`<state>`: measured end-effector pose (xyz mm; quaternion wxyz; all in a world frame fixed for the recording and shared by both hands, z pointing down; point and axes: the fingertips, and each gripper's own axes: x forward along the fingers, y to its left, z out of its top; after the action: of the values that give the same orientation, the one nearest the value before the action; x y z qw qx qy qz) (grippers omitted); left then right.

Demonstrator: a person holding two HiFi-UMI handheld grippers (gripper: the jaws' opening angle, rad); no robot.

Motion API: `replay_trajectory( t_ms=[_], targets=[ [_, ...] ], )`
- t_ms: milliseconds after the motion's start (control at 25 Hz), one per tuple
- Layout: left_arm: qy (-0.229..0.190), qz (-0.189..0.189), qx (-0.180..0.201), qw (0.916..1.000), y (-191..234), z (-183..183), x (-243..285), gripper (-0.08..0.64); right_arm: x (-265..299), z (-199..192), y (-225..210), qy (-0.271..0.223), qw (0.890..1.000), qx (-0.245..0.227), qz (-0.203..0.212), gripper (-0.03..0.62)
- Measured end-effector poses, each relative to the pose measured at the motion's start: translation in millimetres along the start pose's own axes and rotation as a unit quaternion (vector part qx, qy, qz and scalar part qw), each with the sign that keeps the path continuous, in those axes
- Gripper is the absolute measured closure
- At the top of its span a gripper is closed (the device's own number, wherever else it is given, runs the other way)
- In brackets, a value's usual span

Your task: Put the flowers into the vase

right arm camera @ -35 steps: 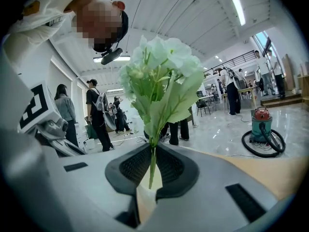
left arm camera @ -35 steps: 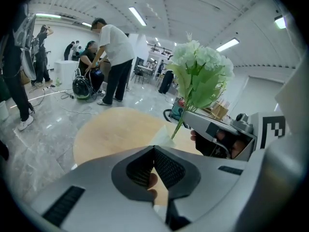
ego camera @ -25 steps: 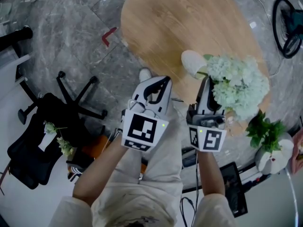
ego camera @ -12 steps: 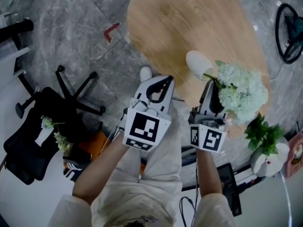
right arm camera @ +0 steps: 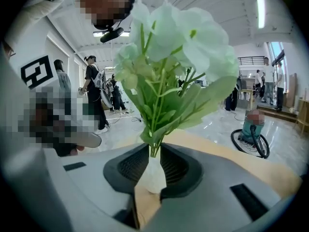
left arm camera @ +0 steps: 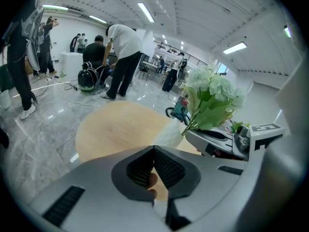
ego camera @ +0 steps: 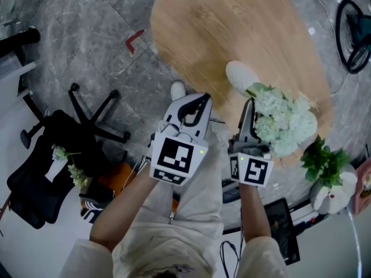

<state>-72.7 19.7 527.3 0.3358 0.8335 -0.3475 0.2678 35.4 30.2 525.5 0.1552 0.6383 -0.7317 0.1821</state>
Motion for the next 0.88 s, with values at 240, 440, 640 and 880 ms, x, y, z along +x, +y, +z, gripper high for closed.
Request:
replay_trajectory(
  t_ms=[240,440,640,880],
  targets=[
    [0.001,0.0,-0.001,1.0,-4,0,1,0.56,2,-7,1,0.02,0.999,-0.023,0.011,0.52],
    [0.003,-0.001,0.001,1.0,-7,-2,2,0.56,3,-7,1,0.03,0.999,-0.021,0.019,0.482],
    [0.004,-0.004,0.002,1.0,-13,-1,2,0.561,-1,-8,4,0.037,0.999,-0.029,0.024,0.472],
    [0.006,-0.008,0.006,0.9999,-18,1,6,0.56,-4,-12,6,0.04,0.998,-0.028,0.03,0.472]
  ],
)
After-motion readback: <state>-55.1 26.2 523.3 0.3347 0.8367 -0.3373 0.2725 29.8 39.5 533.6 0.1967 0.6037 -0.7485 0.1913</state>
